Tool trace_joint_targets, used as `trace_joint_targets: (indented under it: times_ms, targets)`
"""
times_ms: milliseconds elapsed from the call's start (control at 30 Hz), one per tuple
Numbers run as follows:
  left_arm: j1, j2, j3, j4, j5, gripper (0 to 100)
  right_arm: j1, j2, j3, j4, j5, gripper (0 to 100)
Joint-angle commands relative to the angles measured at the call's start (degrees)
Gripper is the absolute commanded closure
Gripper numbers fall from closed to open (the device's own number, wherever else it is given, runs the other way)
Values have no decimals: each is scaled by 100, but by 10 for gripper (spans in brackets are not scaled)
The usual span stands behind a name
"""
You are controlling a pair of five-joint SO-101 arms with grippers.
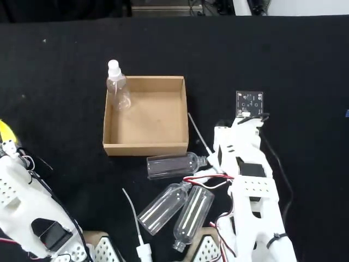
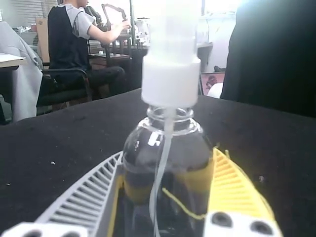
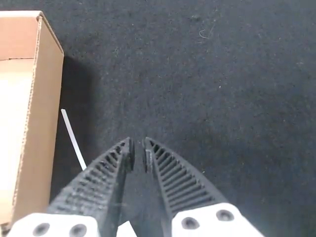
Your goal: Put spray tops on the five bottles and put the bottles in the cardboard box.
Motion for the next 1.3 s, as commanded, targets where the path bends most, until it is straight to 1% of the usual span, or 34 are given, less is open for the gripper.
trace_joint_targets:
  times_ms: [0,200,467,733,900,1267]
  targets:
    - [-40,-9,-57,-70,-18,730,18,-48,-31,-149,18,983]
    - [-48,-97,-57,-70,-18,725,18,-48,-31,-149,18,983]
    - [-4,-958,66,-9,-53,725,18,-48,-31,-141,18,983]
    - [57,-1459,198,1020,-18,729,18,-48,-31,-132,18,983]
    - [48,-1793,215,1178,-18,729,18,-48,-31,-132,18,983]
    - [75,-1495,224,1187,-35,729,26,-48,-31,-132,18,983]
